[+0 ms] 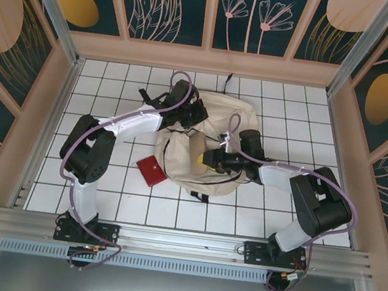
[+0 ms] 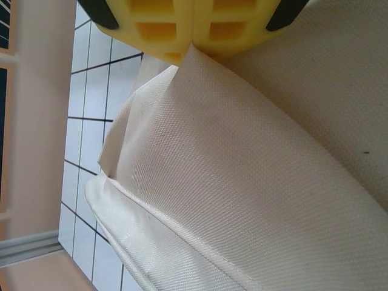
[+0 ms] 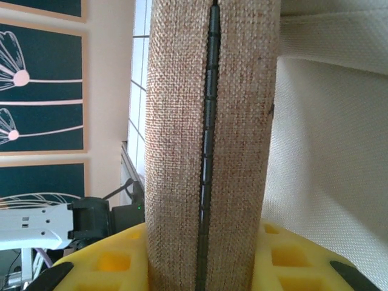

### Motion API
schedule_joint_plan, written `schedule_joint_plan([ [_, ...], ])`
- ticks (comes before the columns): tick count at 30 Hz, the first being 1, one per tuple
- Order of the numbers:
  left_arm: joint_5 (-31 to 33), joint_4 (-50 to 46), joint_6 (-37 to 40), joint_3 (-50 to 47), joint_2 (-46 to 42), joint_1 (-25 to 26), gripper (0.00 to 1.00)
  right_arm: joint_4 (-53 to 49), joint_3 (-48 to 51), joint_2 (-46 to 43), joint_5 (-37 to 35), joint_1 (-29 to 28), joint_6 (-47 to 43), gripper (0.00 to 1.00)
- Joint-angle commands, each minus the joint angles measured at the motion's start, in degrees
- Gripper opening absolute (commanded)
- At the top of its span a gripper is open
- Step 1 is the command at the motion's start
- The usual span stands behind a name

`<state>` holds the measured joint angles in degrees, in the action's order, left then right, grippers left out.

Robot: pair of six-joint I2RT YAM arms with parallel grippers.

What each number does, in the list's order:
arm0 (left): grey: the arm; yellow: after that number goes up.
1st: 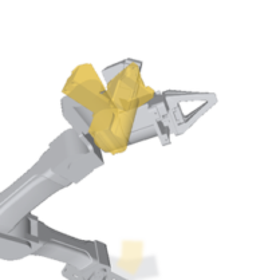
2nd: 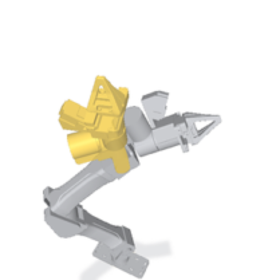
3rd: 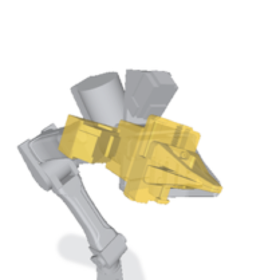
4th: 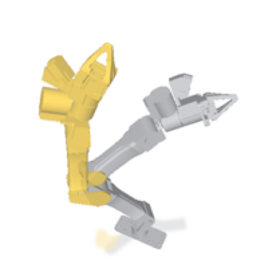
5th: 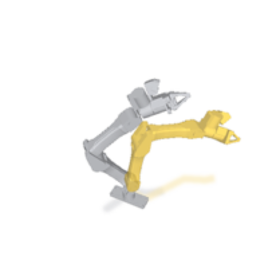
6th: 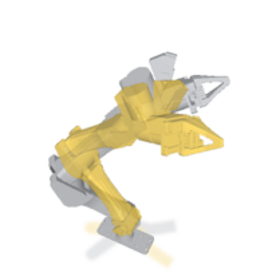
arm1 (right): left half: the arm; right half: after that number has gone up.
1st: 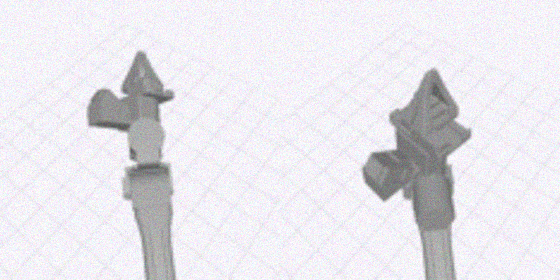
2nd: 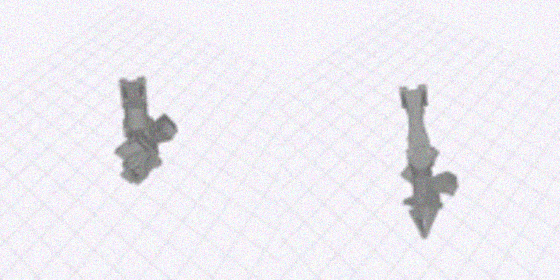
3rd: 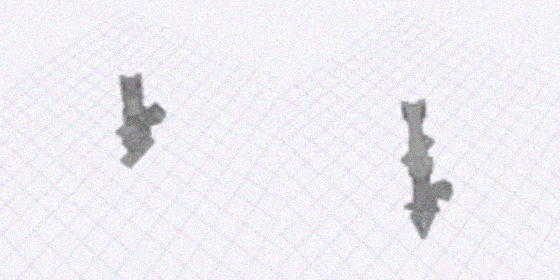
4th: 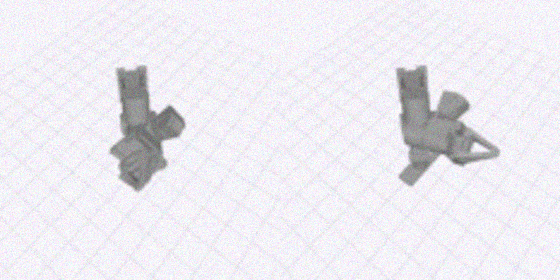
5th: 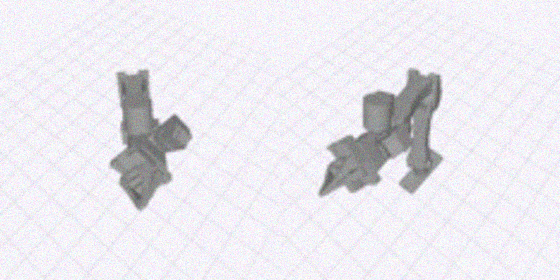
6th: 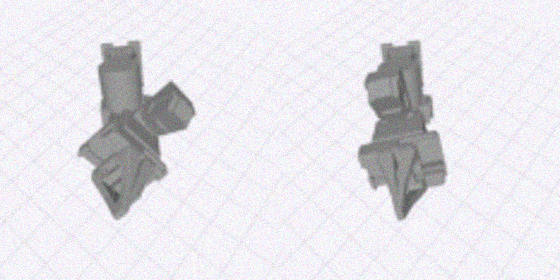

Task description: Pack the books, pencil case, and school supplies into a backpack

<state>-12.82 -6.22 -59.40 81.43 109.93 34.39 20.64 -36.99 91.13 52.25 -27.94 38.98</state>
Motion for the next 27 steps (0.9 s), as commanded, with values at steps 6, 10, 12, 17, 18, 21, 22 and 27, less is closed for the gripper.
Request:
schedule_joint_plan([
  [6,-2.4,0.9,3.4,4.0,0.4,0.6,0.04,4.3,-2.4,0.8,5.1,-0.8,-1.2,0.16],
  [10,4.7,-5.4,10.5,4.3,-0.9,0.6,0.32,-2.6,-2.1,-1.3,0.1,-0.1,-4.2,0.16],
  [12,6.6,-7.9,13.7,3.7,-1.4,0.6,0.43,-6.0,-1.2,-3.2,-1.6,0.3,-5.7,0.16],
  [17,7.2,-10.7,16.8,1.3,-2.0,0.8,0.53,-11.1,1.2,-7.8,-3.4,1.0,-7.4,0.16],
  [18,7.6,-11.1,16.9,1.0,-2.0,1.0,0.53,-11.8,1.5,-8.3,-3.7,1.1,-7.5,0.16],
  [21,8.7,-11.9,18.1,1.2,-1.4,1.7,0.49,-12.6,2.1,-9.4,-4.1,1.1,-7.3,0.16],
  [22,8.3,-11.9,18.6,1.6,-1.0,1.8,0.45,-12.7,2.3,-9.6,-4.0,1.1,-7.2,0.16],
  [27,5.9,-11.8,19.4,4.3,1.5,2.7,0.37,-12.4,2.7,-9.7,-4.2,0.9,-6.9,0.16],
])
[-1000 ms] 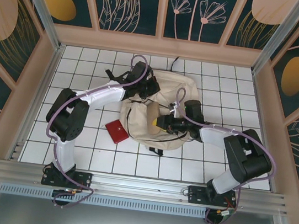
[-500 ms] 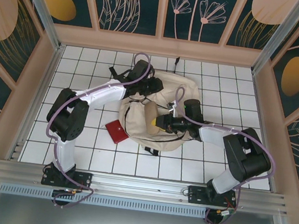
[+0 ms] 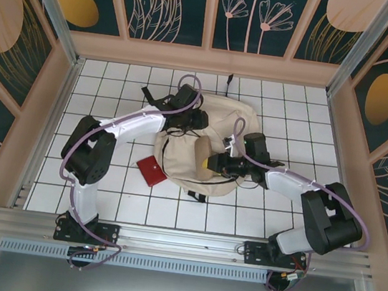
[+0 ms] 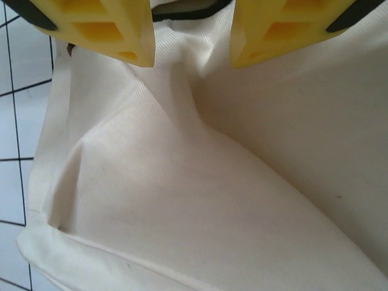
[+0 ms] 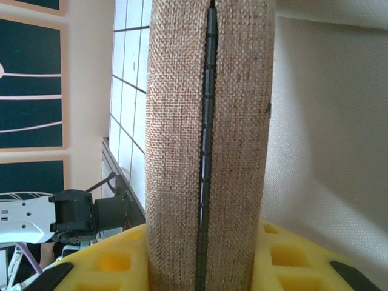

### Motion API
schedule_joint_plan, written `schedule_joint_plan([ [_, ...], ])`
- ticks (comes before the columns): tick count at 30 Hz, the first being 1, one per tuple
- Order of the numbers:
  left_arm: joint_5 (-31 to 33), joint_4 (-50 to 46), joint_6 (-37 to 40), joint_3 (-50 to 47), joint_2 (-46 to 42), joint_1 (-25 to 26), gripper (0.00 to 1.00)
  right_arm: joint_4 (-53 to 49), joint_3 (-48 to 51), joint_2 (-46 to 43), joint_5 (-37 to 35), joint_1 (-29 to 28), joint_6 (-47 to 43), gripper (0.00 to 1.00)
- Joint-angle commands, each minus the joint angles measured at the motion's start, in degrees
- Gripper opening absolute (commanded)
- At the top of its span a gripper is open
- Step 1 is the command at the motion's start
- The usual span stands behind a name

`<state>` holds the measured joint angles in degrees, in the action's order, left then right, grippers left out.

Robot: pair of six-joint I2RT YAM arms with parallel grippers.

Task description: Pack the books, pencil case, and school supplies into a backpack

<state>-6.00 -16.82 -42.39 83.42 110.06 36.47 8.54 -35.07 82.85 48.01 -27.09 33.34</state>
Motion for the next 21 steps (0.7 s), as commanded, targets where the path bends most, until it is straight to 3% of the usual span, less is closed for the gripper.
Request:
schedule_joint_plan([
  [1,-0.7,-1.3,2.3,2.9,2.0,0.6,0.37,-0.2,0.9,-1.5,0.1,0.1,-1.1,0.16],
  [6,0.0,-1.9,1.8,5.8,4.7,0.5,0.35,0.1,1.0,-1.7,-0.2,-0.2,-0.9,0.16],
  [16,-3.1,0.1,-0.7,6.5,4.7,0.5,0.0,0.9,1.1,-2.1,0.0,-0.8,-0.7,0.16],
  [21,-3.9,5.0,-3.8,3.0,0.0,0.6,0.0,2.9,1.1,-0.3,0.7,-1.7,-0.1,0.16],
])
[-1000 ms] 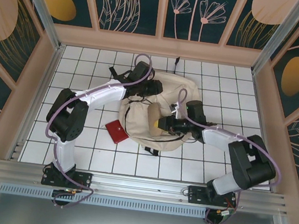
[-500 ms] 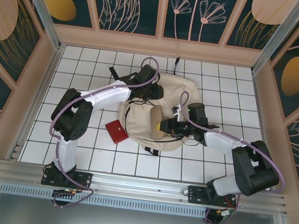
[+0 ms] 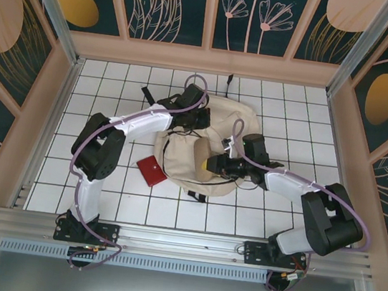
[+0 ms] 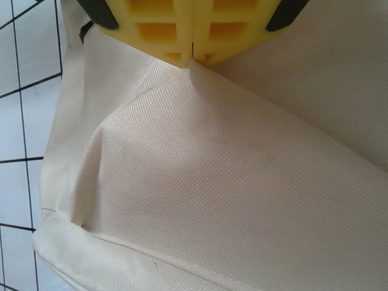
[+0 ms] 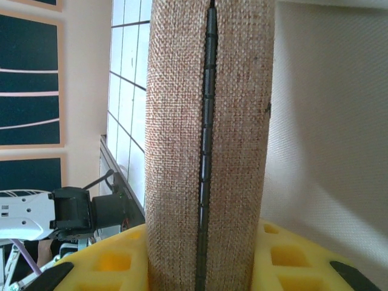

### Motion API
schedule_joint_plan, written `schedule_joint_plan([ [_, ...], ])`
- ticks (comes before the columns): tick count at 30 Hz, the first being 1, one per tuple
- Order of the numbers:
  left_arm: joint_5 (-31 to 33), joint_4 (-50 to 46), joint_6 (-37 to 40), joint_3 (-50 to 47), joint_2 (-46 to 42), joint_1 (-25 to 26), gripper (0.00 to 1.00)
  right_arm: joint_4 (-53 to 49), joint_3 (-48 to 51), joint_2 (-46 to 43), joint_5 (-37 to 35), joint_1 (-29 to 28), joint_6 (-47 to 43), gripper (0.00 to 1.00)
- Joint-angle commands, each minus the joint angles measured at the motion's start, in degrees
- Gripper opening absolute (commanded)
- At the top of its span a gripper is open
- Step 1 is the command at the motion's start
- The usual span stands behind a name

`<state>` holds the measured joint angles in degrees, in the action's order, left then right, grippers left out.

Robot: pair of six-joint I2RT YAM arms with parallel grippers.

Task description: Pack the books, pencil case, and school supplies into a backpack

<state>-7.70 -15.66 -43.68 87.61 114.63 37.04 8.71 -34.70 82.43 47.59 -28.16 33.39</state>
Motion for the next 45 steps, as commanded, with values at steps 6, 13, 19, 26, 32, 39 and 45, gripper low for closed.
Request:
schedule_joint_plan([
  [6,-1.2,7.6,-5.2,-4.8,-8.9,0.0,0.0,5.5,-0.4,1.7,1.6,-0.8,0.4,0.15],
  [13,-2.6,9.9,-6.5,-6.3,-10.6,0.0,0.0,8.3,-1.8,4.6,2.4,-0.8,0.9,0.15],
  [19,-2.1,9.0,-6.4,-6.4,-10.6,0.0,0.0,10.6,-2.6,5.8,0.8,0.3,1.9,0.13],
  [26,-1.6,8.2,-6.1,-6.8,-10.8,-0.2,0.0,15.7,0.9,3.0,-1.8,4.4,6.5,0.13],
  [32,-1.8,8.7,-6.1,-6.0,-10.6,-0.2,0.0,20.5,2.1,6.0,2.5,4.0,10.1,0.13],
  [39,-1.6,8.4,-5.7,-5.5,-10.6,-0.3,0.0,21.7,4.7,5.6,2.8,4.5,13.7,0.15],
  [45,-2.2,8.4,-5.5,-5.7,-10.5,-0.3,0.0,18.8,3.7,5.8,0.6,6.7,12.3,0.14],
])
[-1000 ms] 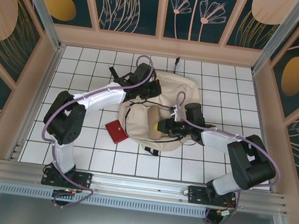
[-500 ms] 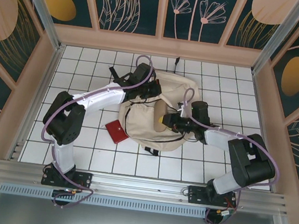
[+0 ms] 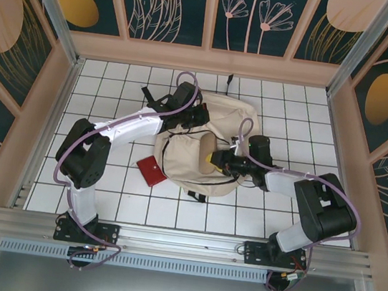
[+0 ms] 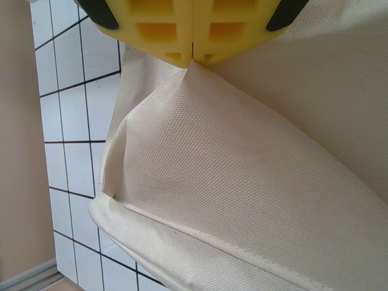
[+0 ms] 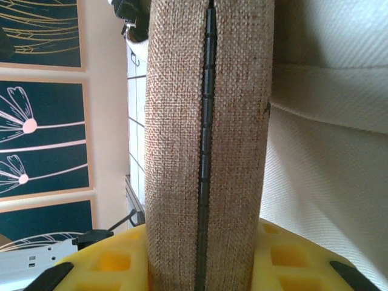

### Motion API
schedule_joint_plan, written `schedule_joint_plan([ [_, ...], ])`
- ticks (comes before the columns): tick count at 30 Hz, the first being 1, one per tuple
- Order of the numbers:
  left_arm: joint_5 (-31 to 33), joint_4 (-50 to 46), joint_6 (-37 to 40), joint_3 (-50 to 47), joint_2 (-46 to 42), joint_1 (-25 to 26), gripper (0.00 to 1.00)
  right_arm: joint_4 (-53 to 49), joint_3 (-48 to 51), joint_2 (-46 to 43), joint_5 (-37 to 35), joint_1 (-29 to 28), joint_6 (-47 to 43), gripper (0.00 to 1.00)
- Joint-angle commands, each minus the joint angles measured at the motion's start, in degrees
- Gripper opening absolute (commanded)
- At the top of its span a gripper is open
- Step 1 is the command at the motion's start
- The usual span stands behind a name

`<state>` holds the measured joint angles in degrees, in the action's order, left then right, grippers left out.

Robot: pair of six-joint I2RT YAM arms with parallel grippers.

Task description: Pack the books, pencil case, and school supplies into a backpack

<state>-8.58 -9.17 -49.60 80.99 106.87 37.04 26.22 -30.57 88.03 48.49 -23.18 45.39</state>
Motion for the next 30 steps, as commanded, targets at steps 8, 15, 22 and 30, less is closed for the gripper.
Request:
schedule_joint_plan([
  [8,-1.9,1.7,0.2,0.7,-2.9,-0.3,0.0,12.1,-2.5,1.7,-12.0,4.2,5.7,0.15],
  [15,-1.3,1.5,-0.1,0.9,0.6,-0.4,0.0,19.0,-6.0,8.5,-16.3,1.6,10.7,0.22],
  [22,-1.7,2.0,-0.6,0.7,2.5,-1.1,0.0,8.8,-6.2,5.0,-18.9,-0.6,10.2,0.55],
  [30,-3.1,2.0,0.2,1.7,3.9,-1.9,0.0,-15.0,-3.0,-8.9,-24.3,-0.5,4.7,0.66],
])
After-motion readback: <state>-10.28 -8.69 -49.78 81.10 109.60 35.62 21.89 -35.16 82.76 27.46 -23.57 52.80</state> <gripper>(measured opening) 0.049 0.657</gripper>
